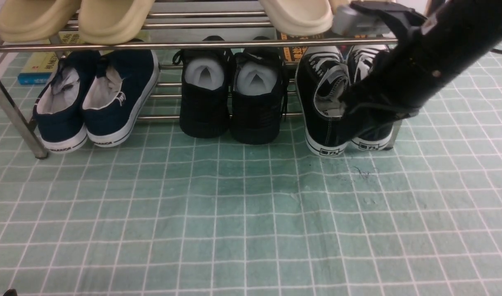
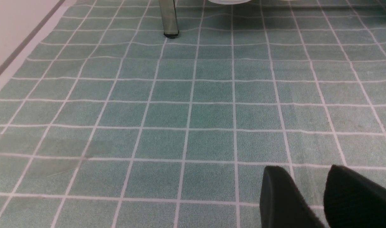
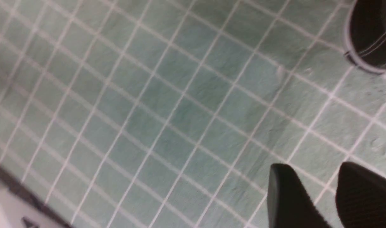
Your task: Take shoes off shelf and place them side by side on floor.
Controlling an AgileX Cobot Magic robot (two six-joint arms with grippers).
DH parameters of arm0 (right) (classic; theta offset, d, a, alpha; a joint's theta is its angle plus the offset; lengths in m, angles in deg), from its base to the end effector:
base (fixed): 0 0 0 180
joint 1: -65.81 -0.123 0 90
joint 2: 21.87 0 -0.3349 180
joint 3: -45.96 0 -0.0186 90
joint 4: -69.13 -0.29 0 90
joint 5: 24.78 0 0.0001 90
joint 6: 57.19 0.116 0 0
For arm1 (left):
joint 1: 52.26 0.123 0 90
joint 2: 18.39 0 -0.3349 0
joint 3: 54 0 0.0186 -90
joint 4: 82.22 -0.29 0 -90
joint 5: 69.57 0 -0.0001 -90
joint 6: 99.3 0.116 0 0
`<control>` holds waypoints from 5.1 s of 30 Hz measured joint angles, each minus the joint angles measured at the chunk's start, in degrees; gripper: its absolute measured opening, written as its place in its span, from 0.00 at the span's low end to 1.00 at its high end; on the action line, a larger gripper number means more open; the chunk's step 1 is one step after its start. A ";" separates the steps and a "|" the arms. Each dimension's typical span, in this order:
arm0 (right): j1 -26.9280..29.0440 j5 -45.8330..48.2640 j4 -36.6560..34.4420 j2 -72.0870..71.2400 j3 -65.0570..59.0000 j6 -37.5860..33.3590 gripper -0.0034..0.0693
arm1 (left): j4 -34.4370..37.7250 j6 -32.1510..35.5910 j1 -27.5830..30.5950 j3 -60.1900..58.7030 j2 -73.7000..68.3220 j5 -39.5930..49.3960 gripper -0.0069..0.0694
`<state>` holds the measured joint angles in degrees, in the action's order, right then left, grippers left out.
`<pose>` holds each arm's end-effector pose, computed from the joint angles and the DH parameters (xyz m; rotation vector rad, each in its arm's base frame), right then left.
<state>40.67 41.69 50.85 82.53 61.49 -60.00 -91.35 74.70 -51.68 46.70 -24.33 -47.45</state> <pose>0.3670 0.2091 0.3716 -0.5747 2.6708 0.5483 0.0649 0.0076 0.1661 -0.0105 1.8698 0.0926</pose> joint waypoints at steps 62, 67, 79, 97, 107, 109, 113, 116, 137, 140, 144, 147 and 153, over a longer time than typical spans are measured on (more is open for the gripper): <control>-12.95 5.99 11.61 0.59 7.63 17.86 0.06 | -0.03 0.00 0.00 0.00 0.00 0.00 0.41; -16.85 6.04 11.67 -5.59 -2.92 23.13 0.06 | -0.03 0.00 0.00 0.00 0.00 0.00 0.41; -22.90 2.17 14.41 -7.70 -18.21 31.47 0.07 | -0.03 0.00 0.00 0.00 0.00 0.00 0.41; -22.90 -11.94 22.87 -0.31 -18.04 32.75 0.07 | -0.03 0.00 0.00 0.00 0.00 0.00 0.41; -22.90 -16.30 24.63 3.61 -17.97 35.19 0.07 | -0.03 0.00 0.00 0.00 0.00 0.00 0.41; -22.90 -16.77 24.59 4.45 -17.97 35.70 0.07 | -0.03 0.00 0.00 0.00 0.00 0.00 0.41; -22.90 -17.21 24.51 5.69 -17.97 36.10 0.07 | -0.03 0.00 0.00 0.00 0.00 0.00 0.41; -22.90 -17.28 24.52 5.96 -17.97 36.28 0.07 | -0.03 0.00 0.00 0.00 0.00 0.00 0.41; -22.90 -4.20 20.13 6.90 -11.97 36.32 0.54 | -0.03 0.00 0.00 0.00 0.00 0.00 0.41; -22.90 1.72 22.31 6.90 -6.99 35.39 0.65 | -0.03 0.00 0.00 0.00 0.00 0.00 0.41; -21.01 3.09 26.54 6.90 -0.62 32.23 0.59 | -0.03 0.00 0.00 0.00 0.00 0.00 0.41; -17.42 3.27 27.39 6.90 1.69 31.13 0.37 | -0.03 0.00 0.00 0.00 0.00 0.00 0.41; -8.63 2.99 28.44 6.90 2.46 30.32 0.03 | -0.03 0.00 0.00 0.00 0.00 0.00 0.41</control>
<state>32.04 44.68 79.29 89.42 63.95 -29.68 -91.38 74.70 -51.68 46.70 -24.33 -47.45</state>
